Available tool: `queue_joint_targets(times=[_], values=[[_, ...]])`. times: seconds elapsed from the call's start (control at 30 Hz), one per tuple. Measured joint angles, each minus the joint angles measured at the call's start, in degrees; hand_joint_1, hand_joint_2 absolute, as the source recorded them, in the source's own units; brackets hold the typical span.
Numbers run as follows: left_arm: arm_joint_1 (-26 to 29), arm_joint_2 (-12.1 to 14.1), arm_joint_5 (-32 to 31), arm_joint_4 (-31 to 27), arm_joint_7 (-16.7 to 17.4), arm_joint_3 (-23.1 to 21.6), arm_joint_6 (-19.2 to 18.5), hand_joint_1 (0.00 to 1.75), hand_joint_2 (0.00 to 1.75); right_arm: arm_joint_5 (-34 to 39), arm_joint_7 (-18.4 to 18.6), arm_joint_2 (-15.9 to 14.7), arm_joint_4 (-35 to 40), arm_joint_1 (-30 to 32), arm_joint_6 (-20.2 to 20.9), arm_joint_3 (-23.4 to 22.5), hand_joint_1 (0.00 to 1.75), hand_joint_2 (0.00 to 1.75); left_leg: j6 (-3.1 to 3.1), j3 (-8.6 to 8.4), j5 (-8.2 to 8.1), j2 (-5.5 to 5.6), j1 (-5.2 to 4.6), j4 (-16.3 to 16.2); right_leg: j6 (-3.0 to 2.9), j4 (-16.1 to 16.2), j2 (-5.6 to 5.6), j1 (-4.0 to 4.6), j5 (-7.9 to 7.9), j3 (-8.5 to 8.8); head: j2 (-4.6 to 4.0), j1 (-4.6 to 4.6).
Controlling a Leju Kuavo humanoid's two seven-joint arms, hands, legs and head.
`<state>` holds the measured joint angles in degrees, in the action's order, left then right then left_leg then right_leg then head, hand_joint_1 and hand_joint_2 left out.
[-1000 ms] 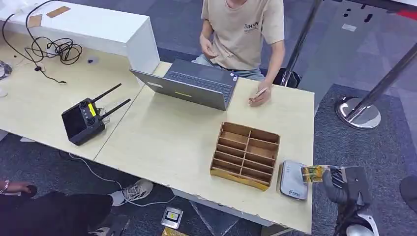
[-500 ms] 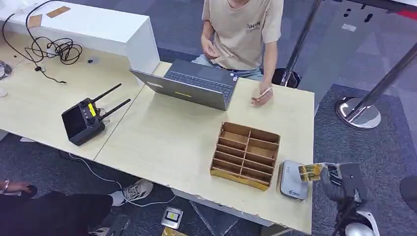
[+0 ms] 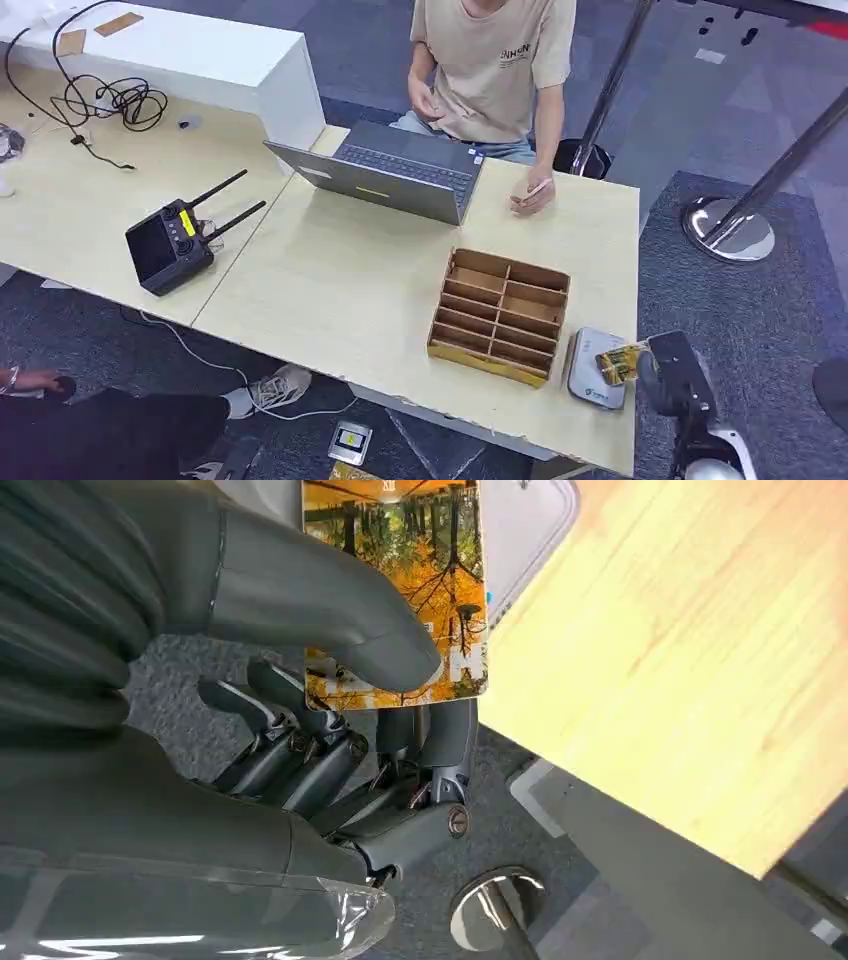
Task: Pass the card to the sensor for recognition and then transmit it.
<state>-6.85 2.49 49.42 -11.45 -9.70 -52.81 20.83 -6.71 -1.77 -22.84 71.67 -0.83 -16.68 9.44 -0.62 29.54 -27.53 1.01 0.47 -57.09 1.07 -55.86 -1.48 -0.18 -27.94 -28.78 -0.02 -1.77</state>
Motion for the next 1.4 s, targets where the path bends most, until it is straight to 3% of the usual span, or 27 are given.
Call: queue_joint_targets(times=[0.77,1.4], values=[[0.0,0.0,0.1,0.0,0.0,0.0,0.1,0.0,1.75,-4.2,2.4,-1.6,0.0,-0.5,-3.6,6.1,1.75,1.75,0.0,-0.01,0.0,0.0,0.0,0.0,0.0,0.0,0.0,0.0,0.0,0.0,0.0,0.0],[0.0,-0.1,-0.1,0.0,-0.1,0.0,0.1,0.0,1.75,-8.0,4.0,-1.6,-1.5,-1.9,-3.8,9.0,1.75,1.75,0.0,-0.02,0.0,0.0,0.0,0.0,0.0,0.0,0.0,0.0,0.0,0.01,0.0,-0.02]])
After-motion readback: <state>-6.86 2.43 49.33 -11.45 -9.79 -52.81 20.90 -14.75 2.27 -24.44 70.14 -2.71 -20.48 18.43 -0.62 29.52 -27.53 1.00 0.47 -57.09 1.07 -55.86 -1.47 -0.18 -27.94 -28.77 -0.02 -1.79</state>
